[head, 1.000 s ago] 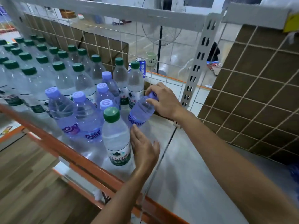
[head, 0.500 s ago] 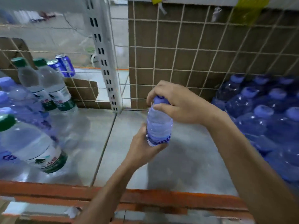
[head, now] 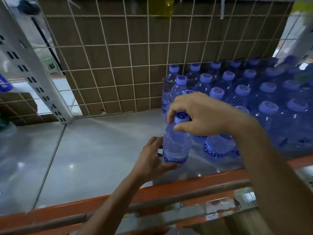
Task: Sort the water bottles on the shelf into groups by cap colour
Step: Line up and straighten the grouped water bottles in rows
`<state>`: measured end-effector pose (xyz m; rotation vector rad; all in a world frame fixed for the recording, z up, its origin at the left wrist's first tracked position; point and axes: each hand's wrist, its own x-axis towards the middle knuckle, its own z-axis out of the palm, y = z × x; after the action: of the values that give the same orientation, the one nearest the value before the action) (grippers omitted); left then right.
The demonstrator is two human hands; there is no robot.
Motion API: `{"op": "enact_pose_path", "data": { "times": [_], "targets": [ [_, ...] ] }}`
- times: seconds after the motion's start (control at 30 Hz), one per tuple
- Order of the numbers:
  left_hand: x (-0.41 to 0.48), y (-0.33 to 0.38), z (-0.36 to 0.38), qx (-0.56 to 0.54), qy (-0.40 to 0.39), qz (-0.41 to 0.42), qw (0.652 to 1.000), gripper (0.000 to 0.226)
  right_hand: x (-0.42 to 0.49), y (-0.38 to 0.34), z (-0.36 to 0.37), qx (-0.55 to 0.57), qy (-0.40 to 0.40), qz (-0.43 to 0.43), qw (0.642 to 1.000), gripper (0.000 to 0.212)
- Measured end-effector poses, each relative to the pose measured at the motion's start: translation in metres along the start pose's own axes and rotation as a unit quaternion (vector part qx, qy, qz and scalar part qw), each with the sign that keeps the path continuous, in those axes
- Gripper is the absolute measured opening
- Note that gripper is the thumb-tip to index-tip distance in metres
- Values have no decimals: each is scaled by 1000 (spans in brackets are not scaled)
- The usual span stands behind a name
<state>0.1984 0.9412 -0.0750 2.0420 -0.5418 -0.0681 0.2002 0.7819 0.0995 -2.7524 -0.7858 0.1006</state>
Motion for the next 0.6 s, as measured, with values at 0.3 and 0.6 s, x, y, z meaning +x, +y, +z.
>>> {"op": "enact_pose_path", "data": {
  "times": [0.3, 0.6],
  "targets": [
    [11, 22, 42, -51, 35, -4, 998, 75, -31, 26, -16, -73, -11, 23, 997, 12],
    [8, 25, 58, -49, 60, -30, 997, 81, -34, 32, -17, -85, 13, 61, 994, 35]
  ]
}}
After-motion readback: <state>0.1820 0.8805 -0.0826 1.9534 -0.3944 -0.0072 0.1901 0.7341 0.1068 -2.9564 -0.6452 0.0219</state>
